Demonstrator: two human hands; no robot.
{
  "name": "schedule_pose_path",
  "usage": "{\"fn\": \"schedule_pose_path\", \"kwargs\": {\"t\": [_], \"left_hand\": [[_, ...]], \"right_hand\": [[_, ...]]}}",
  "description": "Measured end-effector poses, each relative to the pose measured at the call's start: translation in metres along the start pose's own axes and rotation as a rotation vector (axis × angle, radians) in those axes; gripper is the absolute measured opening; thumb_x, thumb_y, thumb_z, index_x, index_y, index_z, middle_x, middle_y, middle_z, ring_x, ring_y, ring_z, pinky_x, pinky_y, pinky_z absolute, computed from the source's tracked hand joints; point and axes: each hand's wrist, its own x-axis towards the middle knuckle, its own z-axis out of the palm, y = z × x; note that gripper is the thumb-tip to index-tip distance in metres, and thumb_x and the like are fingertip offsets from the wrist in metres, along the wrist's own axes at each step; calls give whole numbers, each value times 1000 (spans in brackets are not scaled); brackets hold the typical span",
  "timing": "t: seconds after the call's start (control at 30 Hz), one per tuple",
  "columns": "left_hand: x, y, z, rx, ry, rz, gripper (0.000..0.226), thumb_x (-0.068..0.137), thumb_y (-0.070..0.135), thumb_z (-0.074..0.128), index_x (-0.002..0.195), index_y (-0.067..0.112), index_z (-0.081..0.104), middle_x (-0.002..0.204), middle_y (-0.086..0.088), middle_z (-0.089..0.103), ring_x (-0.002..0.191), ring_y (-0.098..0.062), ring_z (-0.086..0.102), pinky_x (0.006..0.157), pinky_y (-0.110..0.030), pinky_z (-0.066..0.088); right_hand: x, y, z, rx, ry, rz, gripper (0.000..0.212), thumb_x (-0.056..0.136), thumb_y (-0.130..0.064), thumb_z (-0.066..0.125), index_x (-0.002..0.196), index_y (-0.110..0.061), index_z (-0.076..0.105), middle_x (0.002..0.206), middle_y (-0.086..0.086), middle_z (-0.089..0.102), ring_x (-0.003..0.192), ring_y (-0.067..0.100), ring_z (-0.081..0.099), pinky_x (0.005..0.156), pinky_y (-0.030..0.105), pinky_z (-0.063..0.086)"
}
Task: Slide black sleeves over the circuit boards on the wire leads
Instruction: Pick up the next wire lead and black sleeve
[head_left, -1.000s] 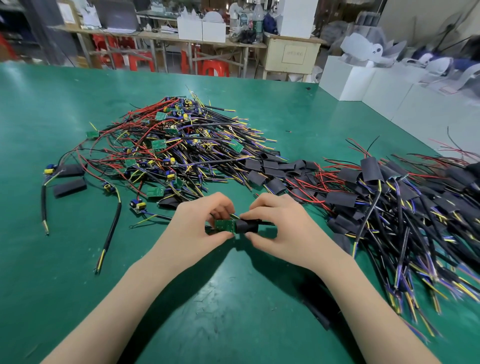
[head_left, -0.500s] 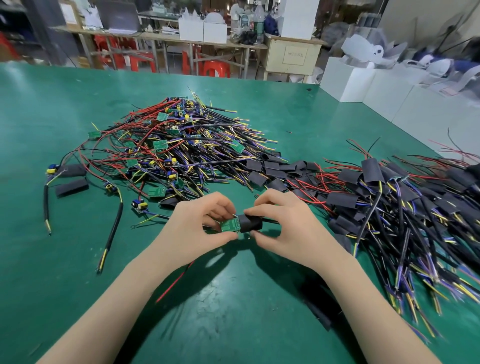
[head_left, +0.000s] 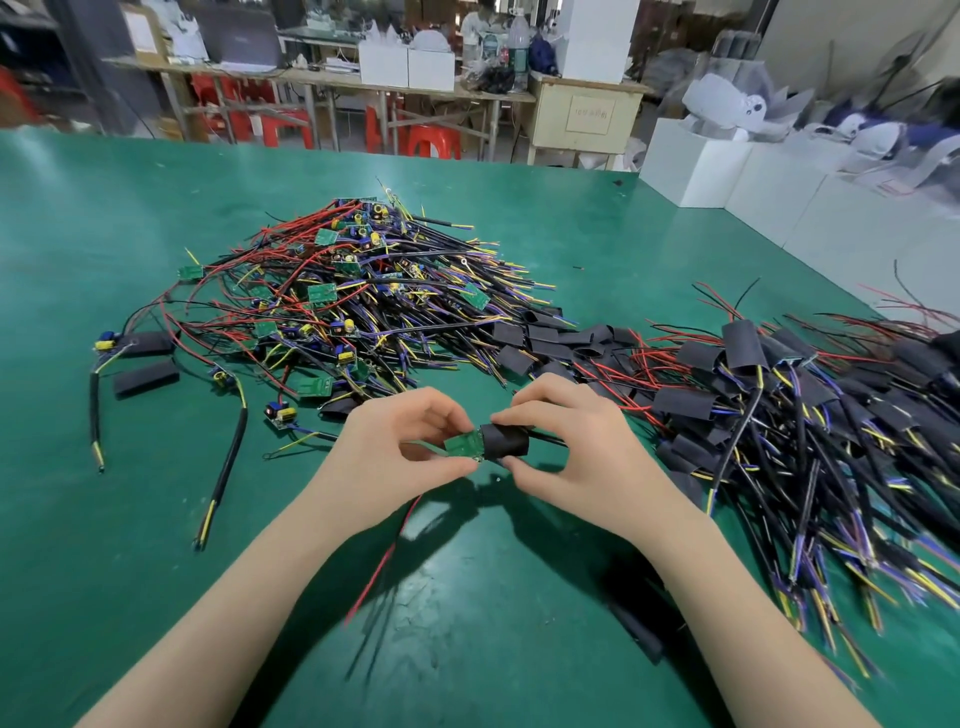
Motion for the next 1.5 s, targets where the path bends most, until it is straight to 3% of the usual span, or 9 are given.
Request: {"fn": "schedule_pose_path", "kwargs": {"t": [0.1,0.3,0.57,0.83,1.03,1.13,1.2,1.37,1.5], "left_hand": [[1,0,-3,-55,-5,-36,27,68,7,86,85,22,71,87,-1,73,71,-12,67,69,-21,55],[1,2,-4,-102,-11,-31,29,70,-8,79,85,15,70,88,-1,73,77,-12,69,69,-17,53],[2,2,-4,-100,34,-50,23,70,5,84,86,18,76,81,-2,75,66,-12,68,67,-21,55],[2,4,-6,-133,-9,-19,28,70,-11,78,89,9,74,89,-9,75,80,-16,70,79,-20,54],[1,5,-4,-193,37,-60,24,70,1,82,90,11,75,84,-13,74,71,-15,68,71,-19,55],[1,6,-3,-188,46,-69,25,65,13,83,89,13,76,84,-17,73,73,-17,67,75,-28,56],[1,6,-4,-175,24,-64,25,68,8,83,91,11,76,85,-15,74,74,-20,68,76,-29,56],[1,4,-5,-102,-8,-37,26,71,-4,80,92,11,75,90,-7,75,80,-25,71,81,-26,57],[1,5,-4,-138,16,-71,25,72,-1,80,92,13,75,85,-7,76,73,-14,70,73,-18,55]], "right_hand": [[-1,1,1,-10,12,-14,30,71,-12,77,100,-12,71,97,1,61,88,18,57,78,41,48],[-2,1,3,36,16,11,33,73,-15,78,105,-12,72,97,1,62,89,18,59,79,39,49],[0,0,2,66,54,50,31,71,-12,78,101,-11,73,96,1,63,86,20,59,79,41,49],[-1,-4,4,78,65,78,33,68,-13,81,100,-12,75,94,2,62,86,16,60,80,37,50],[0,-5,3,74,108,112,33,68,-13,81,100,-11,75,92,2,63,85,14,60,80,31,49],[-1,-5,4,59,95,117,33,69,-13,80,101,-11,75,92,2,62,86,17,60,81,34,50],[-1,-5,5,35,78,117,33,69,-14,80,101,-11,75,93,3,62,87,19,60,81,36,50],[-2,-5,5,39,60,109,33,69,-14,80,101,-11,75,92,2,62,85,17,60,80,34,49],[0,-5,3,58,81,112,31,69,-13,80,99,-11,75,92,2,62,85,15,59,80,34,50]]}}
